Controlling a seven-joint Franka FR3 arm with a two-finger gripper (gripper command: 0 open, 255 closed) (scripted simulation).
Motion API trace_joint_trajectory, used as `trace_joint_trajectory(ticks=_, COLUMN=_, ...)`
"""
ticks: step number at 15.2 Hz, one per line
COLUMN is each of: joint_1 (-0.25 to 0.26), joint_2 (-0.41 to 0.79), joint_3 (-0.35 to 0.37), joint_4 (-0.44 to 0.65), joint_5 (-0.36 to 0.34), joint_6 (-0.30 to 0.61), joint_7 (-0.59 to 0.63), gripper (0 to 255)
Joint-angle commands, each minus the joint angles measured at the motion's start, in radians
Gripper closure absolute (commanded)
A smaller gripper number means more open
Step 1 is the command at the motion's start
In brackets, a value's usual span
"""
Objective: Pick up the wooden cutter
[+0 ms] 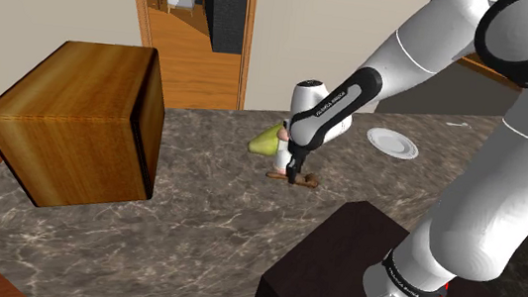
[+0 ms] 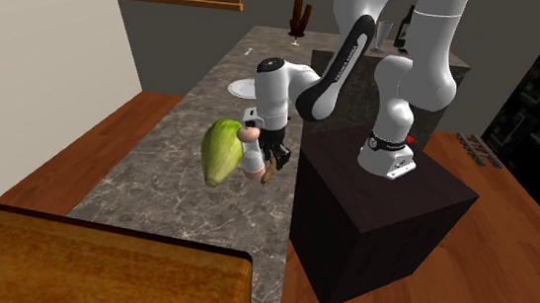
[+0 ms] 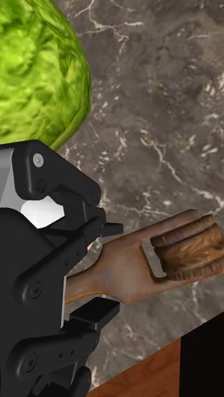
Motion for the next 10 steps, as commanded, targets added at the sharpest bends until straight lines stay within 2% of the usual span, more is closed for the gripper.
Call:
trace_joint_trajectory(ticks=1, joint_1=0.001, joint_2=-0.03, joint_3=-0.001, joint_4=0.001, joint_5=-0.006, joint_6=-0.033, joint_7=0.004, gripper=255)
trace_joint_trajectory(ticks=8, joint_1=0.001, joint_2=-0.124, joint_3=-0.001, joint_4=0.014, joint_5=-0.022, joint_6=-0.139, joint_7=0.012, gripper=255)
trace_joint_trajectory(ticks=10, joint_1=0.001, joint_2=-0.126, joint_3=-0.001, joint_4=0.014, joint_5=-0.022, joint_6=-0.141, joint_7=0.012, gripper=255)
